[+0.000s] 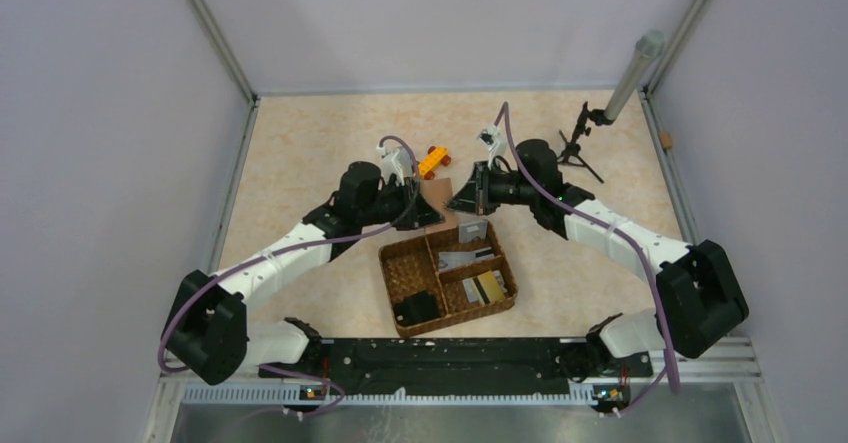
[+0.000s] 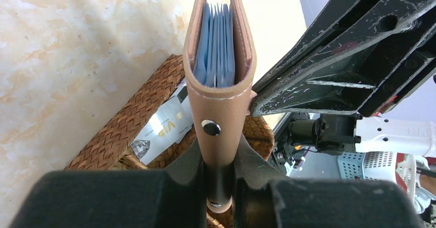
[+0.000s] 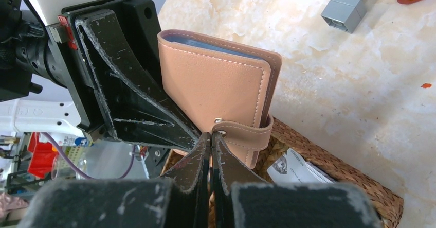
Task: Put the credit cards into the card holder
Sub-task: Close the card holder.
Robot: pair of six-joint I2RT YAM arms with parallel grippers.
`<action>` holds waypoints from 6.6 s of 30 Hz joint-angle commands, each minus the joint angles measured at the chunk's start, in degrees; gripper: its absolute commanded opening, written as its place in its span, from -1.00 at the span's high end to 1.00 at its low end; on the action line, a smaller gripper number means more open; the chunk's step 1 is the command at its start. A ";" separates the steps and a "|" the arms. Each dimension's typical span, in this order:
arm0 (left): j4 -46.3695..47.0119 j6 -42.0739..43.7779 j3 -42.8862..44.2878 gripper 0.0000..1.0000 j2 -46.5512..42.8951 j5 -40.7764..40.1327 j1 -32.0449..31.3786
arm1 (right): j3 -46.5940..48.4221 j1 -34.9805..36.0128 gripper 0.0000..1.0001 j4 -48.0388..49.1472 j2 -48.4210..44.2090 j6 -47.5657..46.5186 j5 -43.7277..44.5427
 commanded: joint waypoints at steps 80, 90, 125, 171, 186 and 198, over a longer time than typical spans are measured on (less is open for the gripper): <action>-5.14 1.01 2.70 1.00 -0.05 -6.79 -0.81 | 1.84 5.43 0.58 -4.58 -0.37 -4.04 19.66; -5.50 1.01 2.76 1.00 -0.17 -6.88 -0.84 | 1.92 5.44 0.76 -5.91 -0.42 -4.34 20.35; -8.98 0.71 -1.51 1.00 -3.65 -8.94 -0.81 | -3.01 6.44 1.00 10.05 3.76 1.66 4.53; -6.81 0.24 -1.88 1.00 -1.61 -6.70 -0.79 | -1.24 7.98 1.00 9.22 7.83 0.93 4.50; -3.42 3.62 -3.66 1.00 -4.22 -2.79 -0.88 | -0.33 7.98 1.00 10.95 10.57 1.92 6.29; -2.16 4.45 -4.42 1.00 -4.50 0.05 -0.83 | -0.97 8.07 1.00 13.62 12.75 3.04 6.08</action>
